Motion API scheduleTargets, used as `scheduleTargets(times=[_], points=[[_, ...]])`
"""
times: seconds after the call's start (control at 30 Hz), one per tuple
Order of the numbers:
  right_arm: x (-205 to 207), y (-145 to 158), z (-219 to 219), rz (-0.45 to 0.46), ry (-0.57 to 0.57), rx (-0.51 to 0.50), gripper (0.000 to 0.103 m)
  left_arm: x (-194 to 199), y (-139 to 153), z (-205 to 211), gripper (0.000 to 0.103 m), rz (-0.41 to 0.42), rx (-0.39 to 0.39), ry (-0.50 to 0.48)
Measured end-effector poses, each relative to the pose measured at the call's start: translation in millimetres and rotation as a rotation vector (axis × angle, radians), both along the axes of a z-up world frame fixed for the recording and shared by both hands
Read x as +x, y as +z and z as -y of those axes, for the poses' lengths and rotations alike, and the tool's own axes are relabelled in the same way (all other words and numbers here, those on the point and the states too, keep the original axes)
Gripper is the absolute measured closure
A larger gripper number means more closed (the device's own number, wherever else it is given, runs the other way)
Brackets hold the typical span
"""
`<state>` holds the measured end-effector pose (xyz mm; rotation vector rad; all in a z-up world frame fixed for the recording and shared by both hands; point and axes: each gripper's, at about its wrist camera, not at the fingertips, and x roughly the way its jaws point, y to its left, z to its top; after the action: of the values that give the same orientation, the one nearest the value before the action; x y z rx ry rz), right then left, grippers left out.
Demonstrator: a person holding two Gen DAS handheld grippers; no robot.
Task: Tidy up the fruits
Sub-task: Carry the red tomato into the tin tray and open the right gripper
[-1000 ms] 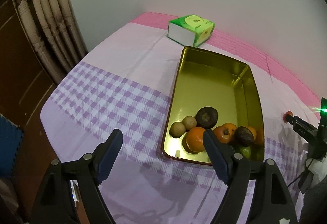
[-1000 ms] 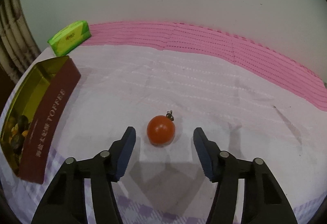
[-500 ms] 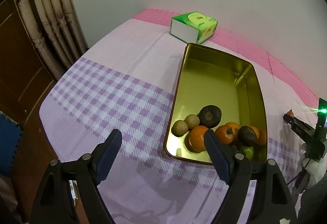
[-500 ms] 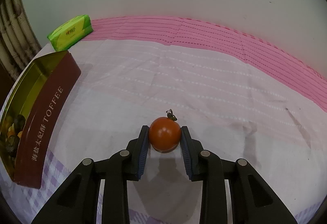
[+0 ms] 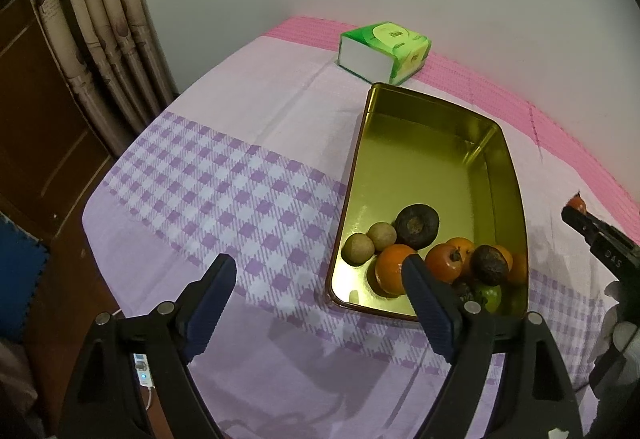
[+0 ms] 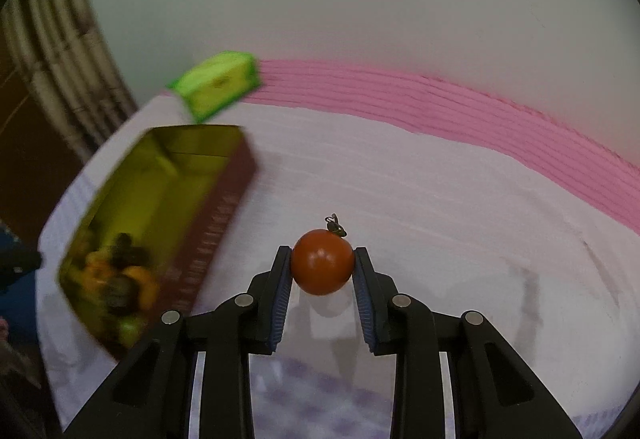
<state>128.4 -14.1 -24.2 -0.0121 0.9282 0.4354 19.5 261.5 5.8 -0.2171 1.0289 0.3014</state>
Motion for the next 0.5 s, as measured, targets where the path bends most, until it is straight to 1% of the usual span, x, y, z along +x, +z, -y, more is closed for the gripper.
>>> scheduleTargets(times=[0.1, 0.2, 0.33, 0.5], points=[[-8, 8, -30, 0.008, 0.07, 0.016, 0.072, 0, 0, 0, 0.021, -0.002, 0.003, 0.004], [-12, 10, -59, 0.003, 0.138, 0.02, 0.072, 0, -1, -1, 0.021, -0.006, 0.007, 0.007], [-19, 7, -93, -0.016, 0.209, 0.012, 0.072, -1, -3, -3, 0.021, -0.013, 0.01, 0.019], [-22, -4, -121, -0.04, 0.263, -0.024, 0.072, 0, -4, -4, 0.021, -0.019, 0.009, 0.028]])
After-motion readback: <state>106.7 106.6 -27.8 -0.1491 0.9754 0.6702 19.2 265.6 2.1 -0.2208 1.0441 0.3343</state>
